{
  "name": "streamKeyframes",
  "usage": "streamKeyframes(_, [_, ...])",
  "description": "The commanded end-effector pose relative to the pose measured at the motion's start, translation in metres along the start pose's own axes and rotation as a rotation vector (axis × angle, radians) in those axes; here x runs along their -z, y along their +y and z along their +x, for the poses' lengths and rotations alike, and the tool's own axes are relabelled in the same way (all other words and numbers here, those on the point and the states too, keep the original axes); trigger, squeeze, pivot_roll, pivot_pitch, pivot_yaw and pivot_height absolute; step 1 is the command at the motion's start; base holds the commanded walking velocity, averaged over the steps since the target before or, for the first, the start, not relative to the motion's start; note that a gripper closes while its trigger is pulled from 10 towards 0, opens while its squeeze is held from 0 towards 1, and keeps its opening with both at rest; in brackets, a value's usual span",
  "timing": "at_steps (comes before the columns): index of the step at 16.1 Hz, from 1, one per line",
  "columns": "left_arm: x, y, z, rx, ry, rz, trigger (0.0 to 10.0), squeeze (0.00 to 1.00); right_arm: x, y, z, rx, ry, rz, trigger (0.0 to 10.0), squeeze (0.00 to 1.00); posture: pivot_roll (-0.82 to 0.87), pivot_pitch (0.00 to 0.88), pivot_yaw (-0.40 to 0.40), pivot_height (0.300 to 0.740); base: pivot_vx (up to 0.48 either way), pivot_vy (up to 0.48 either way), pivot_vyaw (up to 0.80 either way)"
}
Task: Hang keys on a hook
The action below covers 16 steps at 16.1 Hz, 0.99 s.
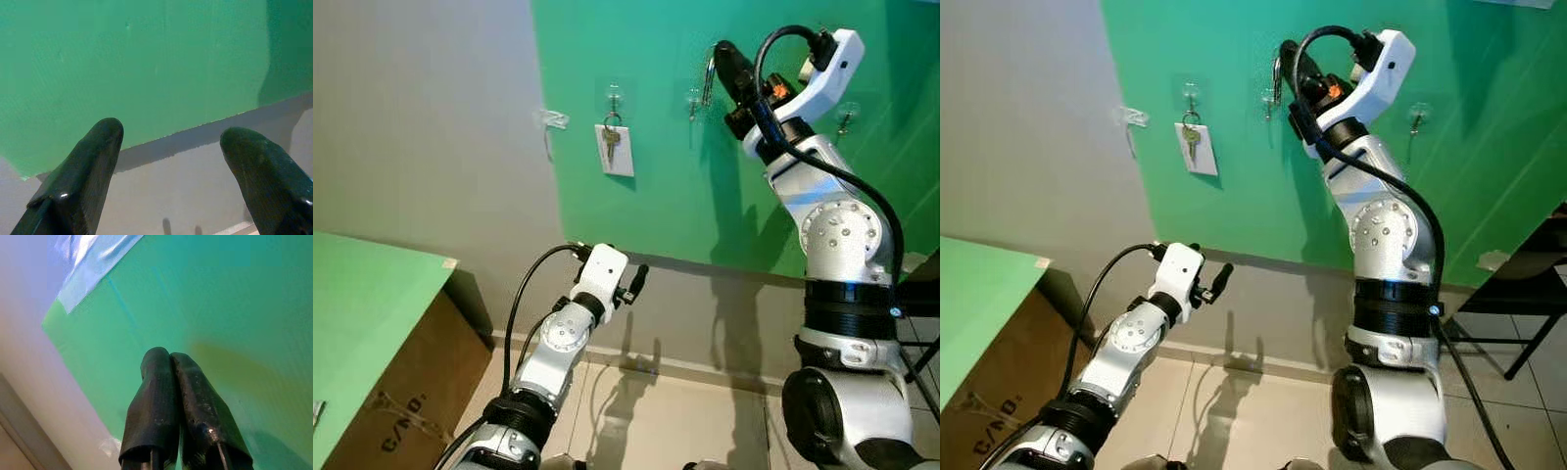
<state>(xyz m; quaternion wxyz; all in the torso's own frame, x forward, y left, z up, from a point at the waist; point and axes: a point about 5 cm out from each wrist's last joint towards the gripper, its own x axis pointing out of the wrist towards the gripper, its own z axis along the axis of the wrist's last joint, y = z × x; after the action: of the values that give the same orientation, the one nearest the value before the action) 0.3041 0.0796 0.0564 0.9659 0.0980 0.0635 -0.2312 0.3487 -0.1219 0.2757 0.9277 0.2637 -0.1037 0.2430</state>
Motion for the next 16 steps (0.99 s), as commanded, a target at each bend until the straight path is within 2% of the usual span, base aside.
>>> streamKeyframes(1, [0.001,0.0,-0.002,-0.002,0.005,0.009,10.0,0.0,0.006,0.0,-0.003,-0.003,0.039,-0.036,10.0,0.0,-0.13,0.0,0.006,0.74,0.0,0.0,0.0])
streamKeyframes(5, [0.001,0.0,-0.002,0.002,-0.001,-0.002,10.0,0.0,0.024,0.001,-0.012,-0.026,0.132,-0.129,10.0,0.0,-0.14,0.0,0.01,0.74,0.0,0.0,0.0])
streamKeyframes(10, [0.003,0.003,-0.004,0.0,-0.01,0.033,10.0,0.0,0.031,-0.003,-0.015,-0.01,0.158,-0.187,10.0,0.0,-0.14,0.0,0.011,0.74,0.0,0.0,0.0])
streamKeyframes(14, [0.004,-0.001,-0.004,0.006,-0.007,0.037,10.0,0.0,0.034,-0.008,-0.014,0.014,0.168,-0.206,10.0,0.0,-0.13,0.0,0.004,0.74,0.0,0.0,0.0])
streamKeyframes(16, [0.006,-0.001,-0.005,0.004,-0.005,0.04,10.0,0.0,0.039,-0.016,-0.014,0.053,0.185,-0.267,10.0,0.0,-0.13,0.0,0.003,0.74,0.0,0.0,0.0])
